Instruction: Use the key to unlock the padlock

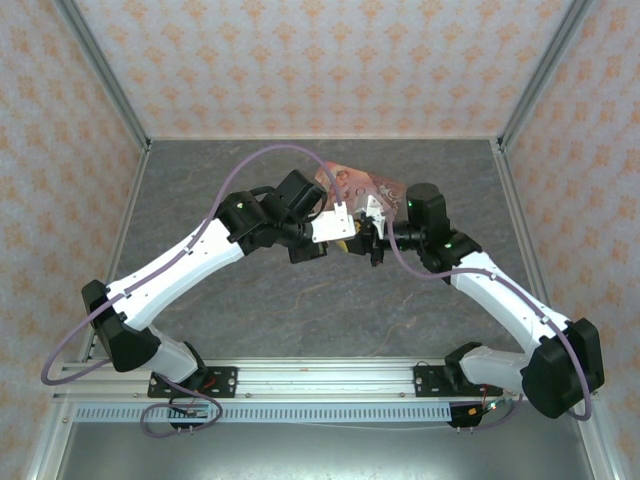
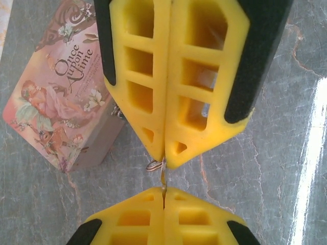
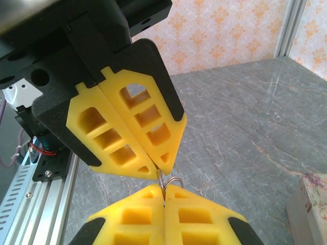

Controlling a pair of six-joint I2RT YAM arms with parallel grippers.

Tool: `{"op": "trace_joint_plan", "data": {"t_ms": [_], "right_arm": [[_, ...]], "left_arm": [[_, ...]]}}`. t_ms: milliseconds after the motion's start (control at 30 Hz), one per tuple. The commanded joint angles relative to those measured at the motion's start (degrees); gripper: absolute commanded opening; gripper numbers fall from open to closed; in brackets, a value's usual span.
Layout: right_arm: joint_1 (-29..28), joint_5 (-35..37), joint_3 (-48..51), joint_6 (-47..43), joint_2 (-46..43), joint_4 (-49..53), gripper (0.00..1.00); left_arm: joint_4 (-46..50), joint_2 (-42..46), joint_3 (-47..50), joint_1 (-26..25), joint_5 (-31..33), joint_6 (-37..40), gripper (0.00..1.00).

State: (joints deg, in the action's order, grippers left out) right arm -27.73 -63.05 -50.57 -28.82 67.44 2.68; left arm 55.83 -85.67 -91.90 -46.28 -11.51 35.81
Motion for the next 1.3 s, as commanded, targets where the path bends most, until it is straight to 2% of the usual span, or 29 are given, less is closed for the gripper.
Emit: {"op": "trace_joint_plan", "data": {"t_ms": [0, 67, 200, 300, 367, 433, 500, 567, 733, 833, 900, 1000, 1067, 1267], "right_arm": [[-0.57, -1.41, -0.03, -2.05, -0.49, 2.60, 0.00], [-0.32, -0.29, 0.91, -1.50, -1.20, 1.80, 0.00], [1.87, 0.81, 4.65, 3.95, -3.24, -5.10, 0.00], [4.69, 2.65, 8.26, 11.05, -4.70, -12.99, 0.00], [6.57, 5.12, 11.16, 16.41, -6.17, -18.54, 0.00], [7.71, 9.93, 14.05, 22.51, -7.53, -24.37, 0.00], [8.59, 13.76, 16.40, 27.95, -8.58, -29.42, 0.00], [9.39, 18.20, 18.84, 36.19, -9.23, -35.11, 0.00], [9.88, 27.63, 23.78, 54.81, -9.04, -49.48, 0.00], [9.90, 28.51, 24.87, 62.20, -8.38, -54.26, 0.00], [9.88, 28.25, 24.77, 65.23, -8.40, -55.24, 0.00], [9.92, 27.12, 23.87, 66.66, -9.18, -53.23, 0.00], [9.89, 26.51, 23.17, 65.95, -10.16, -50.37, 0.00], [9.91, 25.53, 21.98, 63.10, -12.12, -43.69, 0.00]], "left_arm": [[-0.76, 0.44, -1.66, -0.29, 2.20, 0.15, 0.12], [-2.15, 1.68, -0.71, -0.14, 2.27, -0.21, 0.27], [-6.14, 5.92, 3.15, 1.23, -0.57, -0.99, 0.40], [-11.39, 10.81, 7.64, 5.64, -7.50, -4.30, 0.47], [-18.58, 14.84, 12.56, 9.56, -11.36, -8.21, 0.54], [-29.06, 19.26, 19.36, 12.66, -10.73, -14.22, 0.63], [-37.51, 21.16, 24.27, 14.90, -7.11, -20.71, 0.72], [-42.22, 20.70, 26.66, 17.07, -5.84, -27.12, 0.75], [-42.16, 13.17, 24.82, 20.85, 0.37, -43.07, 0.78], [-41.86, 6.95, 22.10, 24.50, -1.84, -53.10, 0.79], [-42.74, 2.54, 20.49, 26.27, -3.27, -56.90, 0.80], [-43.39, -4.17, 16.99, 27.83, -5.34, -59.79, 0.81], [-43.90, -9.75, 13.18, 28.84, -8.93, -60.90, 0.82], [-39.03, -27.87, -3.49, 29.41, -16.00, -58.39, 0.85]]}}
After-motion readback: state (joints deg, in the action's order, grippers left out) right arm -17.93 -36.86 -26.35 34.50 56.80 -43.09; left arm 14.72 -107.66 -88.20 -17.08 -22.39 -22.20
